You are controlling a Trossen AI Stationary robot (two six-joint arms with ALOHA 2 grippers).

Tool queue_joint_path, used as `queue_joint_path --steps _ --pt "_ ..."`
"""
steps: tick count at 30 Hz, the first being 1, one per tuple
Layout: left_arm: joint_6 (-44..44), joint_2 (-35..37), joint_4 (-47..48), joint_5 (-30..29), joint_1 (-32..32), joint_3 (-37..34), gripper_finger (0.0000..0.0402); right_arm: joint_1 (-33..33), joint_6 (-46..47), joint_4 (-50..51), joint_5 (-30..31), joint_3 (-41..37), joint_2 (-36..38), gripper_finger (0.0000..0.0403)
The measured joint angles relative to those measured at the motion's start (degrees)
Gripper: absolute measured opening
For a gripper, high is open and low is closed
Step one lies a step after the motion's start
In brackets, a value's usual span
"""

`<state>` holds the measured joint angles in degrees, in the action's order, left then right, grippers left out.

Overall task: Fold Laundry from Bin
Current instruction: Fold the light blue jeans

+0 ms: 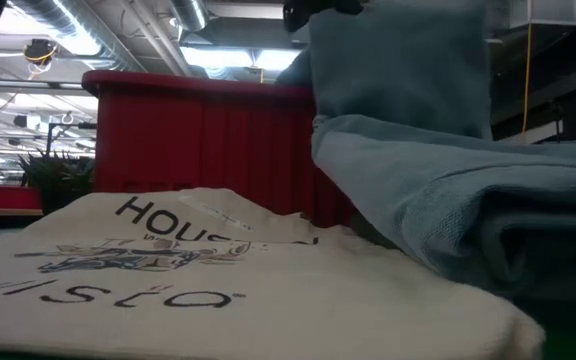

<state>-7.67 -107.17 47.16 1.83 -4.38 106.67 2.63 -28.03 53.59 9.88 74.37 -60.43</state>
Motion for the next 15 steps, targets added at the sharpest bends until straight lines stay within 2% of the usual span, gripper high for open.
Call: queue_joint_path --steps 7,15 --pt "-1.22 -5.10 -0.66 -5.05 -5.83 0.00 0.0010 0.00 6.80 -2.08 -0.46 -0.02 -2.88 0.0127" --pt "-0.76 -11.27 -1.79 -10.02 -9.16 0.00 0.0011 0.00 8.75 -0.95 -5.55 -0.06 -9.16 0.0127"
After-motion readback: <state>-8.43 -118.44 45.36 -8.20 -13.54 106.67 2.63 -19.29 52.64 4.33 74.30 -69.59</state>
